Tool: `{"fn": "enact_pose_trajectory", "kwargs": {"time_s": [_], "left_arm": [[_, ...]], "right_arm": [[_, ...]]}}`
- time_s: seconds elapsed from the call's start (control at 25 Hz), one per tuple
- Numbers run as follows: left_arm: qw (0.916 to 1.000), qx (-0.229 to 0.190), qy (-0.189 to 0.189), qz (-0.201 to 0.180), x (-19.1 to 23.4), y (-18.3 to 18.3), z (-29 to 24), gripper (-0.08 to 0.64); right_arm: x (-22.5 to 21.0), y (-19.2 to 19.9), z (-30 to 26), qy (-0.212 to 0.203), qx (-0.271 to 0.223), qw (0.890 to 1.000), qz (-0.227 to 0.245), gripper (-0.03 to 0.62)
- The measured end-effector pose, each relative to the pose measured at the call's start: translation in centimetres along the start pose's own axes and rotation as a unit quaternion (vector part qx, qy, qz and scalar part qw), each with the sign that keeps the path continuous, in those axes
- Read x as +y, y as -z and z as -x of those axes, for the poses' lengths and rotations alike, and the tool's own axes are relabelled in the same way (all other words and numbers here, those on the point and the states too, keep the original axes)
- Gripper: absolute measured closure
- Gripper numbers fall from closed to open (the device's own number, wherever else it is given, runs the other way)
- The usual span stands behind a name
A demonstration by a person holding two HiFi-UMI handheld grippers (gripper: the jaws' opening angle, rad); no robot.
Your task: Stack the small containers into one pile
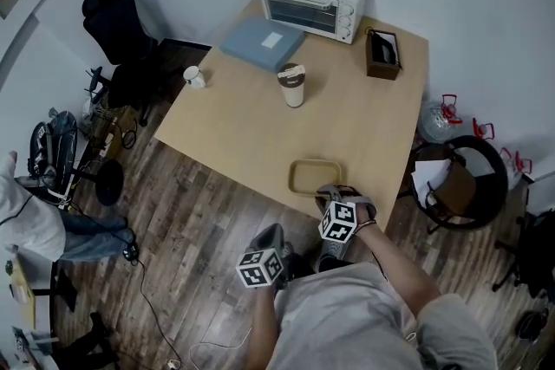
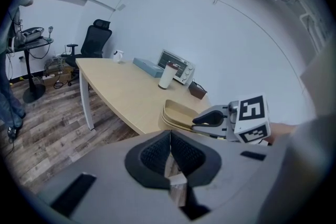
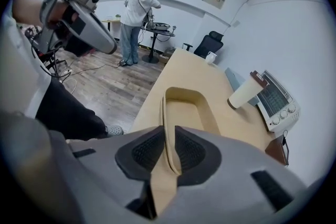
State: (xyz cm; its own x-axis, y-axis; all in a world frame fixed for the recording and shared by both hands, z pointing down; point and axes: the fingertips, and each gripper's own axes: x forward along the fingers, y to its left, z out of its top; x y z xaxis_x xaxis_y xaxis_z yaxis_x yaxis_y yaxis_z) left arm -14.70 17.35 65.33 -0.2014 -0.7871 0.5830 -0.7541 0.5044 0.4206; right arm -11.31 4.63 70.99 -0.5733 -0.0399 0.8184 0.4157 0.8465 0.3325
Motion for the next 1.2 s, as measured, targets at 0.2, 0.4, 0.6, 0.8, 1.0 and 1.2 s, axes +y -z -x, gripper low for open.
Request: {"fn": "enact_pose_trajectory", "kwargs": {"time_s": [0.2,0.4,0.6,0.8,1.0,1.2], "left_arm": [[0.9991,0.015,0.027,-0.029,-0.4,-1.0,-0.3,0.555],[0.9959,0.031,0.059,-0.061,-0.4,-2.5,0.0,0.555],[0.9902,0.052,0.089,-0.094,-0.7,-2.9,0.3,0.554],[0.9812,0.062,0.132,-0.127,-1.1,-2.6,1.1,0.554],[0.9696,0.073,0.168,-0.162,-1.0,-1.8,2.0,0.555],[0.9586,0.070,0.198,-0.193,-1.1,-0.9,2.7,0.554]], "right_arm": [[0.2,0.2,1.9,0.026,-0.005,0.997,-0.073,0.523],[0.4,-0.4,4.8,0.071,-0.030,0.973,-0.217,0.520],[1.4,0.2,7.6,0.125,-0.068,0.912,-0.385,0.515],[3.8,1.3,8.9,0.192,-0.084,0.860,-0.465,0.515],[6.3,0.2,10.5,0.228,-0.098,0.820,-0.515,0.517],[8.5,-1.0,11.2,0.260,-0.116,0.790,-0.543,0.529]]}}
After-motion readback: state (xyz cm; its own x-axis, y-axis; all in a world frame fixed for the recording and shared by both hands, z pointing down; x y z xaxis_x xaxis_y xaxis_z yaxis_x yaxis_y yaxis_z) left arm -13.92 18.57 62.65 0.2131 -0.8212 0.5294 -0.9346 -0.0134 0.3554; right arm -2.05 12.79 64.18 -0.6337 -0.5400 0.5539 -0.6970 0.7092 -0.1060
